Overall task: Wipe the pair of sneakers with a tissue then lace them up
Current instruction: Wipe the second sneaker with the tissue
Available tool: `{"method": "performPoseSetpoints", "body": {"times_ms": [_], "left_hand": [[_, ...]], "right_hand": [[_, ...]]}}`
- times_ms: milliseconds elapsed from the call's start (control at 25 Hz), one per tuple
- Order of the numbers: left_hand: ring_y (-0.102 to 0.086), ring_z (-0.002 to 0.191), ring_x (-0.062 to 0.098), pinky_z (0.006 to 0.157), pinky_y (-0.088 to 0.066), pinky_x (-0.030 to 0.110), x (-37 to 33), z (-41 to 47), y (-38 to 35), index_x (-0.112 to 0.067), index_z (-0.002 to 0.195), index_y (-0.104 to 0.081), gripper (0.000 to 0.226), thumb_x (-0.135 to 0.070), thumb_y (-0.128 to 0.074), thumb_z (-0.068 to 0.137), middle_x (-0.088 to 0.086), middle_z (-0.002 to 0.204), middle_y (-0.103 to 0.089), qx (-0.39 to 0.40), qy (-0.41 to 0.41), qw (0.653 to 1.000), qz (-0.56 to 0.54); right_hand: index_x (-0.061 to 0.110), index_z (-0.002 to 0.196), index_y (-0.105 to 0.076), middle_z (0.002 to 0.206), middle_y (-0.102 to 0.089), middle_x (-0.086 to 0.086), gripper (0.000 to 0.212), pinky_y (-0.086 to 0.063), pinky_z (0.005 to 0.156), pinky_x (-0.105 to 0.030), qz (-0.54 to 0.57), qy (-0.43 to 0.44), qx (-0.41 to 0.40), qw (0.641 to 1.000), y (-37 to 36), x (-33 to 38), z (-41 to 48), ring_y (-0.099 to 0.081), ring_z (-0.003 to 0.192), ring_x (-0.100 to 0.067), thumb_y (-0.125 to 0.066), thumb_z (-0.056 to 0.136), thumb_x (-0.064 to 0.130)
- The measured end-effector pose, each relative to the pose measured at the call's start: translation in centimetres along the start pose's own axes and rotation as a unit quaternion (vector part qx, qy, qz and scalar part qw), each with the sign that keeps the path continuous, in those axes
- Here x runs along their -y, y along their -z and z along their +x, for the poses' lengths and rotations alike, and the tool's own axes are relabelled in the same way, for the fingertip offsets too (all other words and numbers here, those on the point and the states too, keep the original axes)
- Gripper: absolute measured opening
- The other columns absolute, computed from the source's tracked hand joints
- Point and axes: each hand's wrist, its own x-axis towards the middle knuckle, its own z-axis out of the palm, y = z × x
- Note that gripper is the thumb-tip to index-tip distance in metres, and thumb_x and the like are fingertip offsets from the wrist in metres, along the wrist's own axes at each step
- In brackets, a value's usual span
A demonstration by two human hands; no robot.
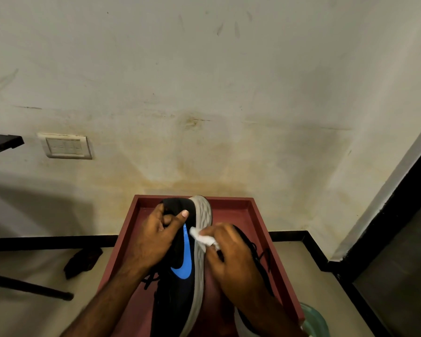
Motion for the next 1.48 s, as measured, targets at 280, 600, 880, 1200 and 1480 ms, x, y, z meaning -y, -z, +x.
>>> {"method": "performPoseSetpoints", "body": {"times_ms": [280,600,880,1200,1480], "left_hand": [[-0.073,0.08,0.041,0.078,-0.061,0.059,0.2,0.6,0.4,-0.029,0.114,-0.069,0.036,-0.055,-0.073,0.089,0.018,0.08,-0.072,-0.021,-0.001,1.0,-0.015],[-0.069,0.093,0.054,0.083,-0.055,0.069,0.1,0.3,-0.4,-0.03,0.112,-0.069,0.036,-0.054,-0.074,0.087,0.035,0.097,-0.068,-0.02,-0.011,0.999,-0.033],[-0.074,0.086,0.046,0.08,-0.06,0.06,0.5,0.5,-0.2,-0.023,0.115,-0.07,0.031,-0.042,-0.071,0.091,0.025,0.086,-0.074,-0.019,-0.011,0.998,-0.052],[-0.056,0.055,0.027,0.057,-0.049,0.034,0.2,0.8,0.7,-0.026,0.103,-0.07,0.014,-0.038,-0.069,0.095,0.012,0.058,-0.05,-0.068,-0.001,0.995,-0.071],[-0.074,0.07,0.014,0.071,-0.059,0.036,0.0,1.7,2.1,-0.017,0.114,-0.071,0.03,-0.04,-0.071,0.094,-0.004,0.068,-0.073,-0.159,0.008,0.983,-0.089]], "right_hand": [[0.024,0.112,-0.067,0.111,-0.058,0.018,0.024,-0.051,0.089,-0.024,0.026,0.016,0.092,0.995,0.3,0.9,-0.8,-0.06,0.106,-0.001,-0.06,0.097,0.007],[0.024,0.111,-0.068,0.109,-0.059,0.016,0.025,-0.052,0.087,-0.025,0.026,0.004,0.044,0.999,0.3,0.8,-0.4,-0.06,0.104,-0.003,-0.062,0.095,0.005],[0.021,0.115,-0.069,0.11,-0.06,0.014,0.03,-0.053,0.084,-0.027,0.004,0.008,-0.035,0.999,0.7,0.3,0.6,-0.061,0.103,-0.004,-0.065,0.094,0.002],[0.022,0.11,-0.072,0.103,-0.061,0.018,0.028,-0.05,0.08,-0.016,0.04,0.005,0.004,0.999,1.2,0.1,-0.1,-0.063,0.098,-0.002,-0.066,0.093,0.001],[0.019,0.11,-0.076,0.106,-0.068,0.015,0.022,-0.054,0.086,-0.022,0.109,0.029,0.143,0.983,2.0,0.6,-0.8,-0.068,0.102,-0.007,-0.068,0.094,0.007]]}}
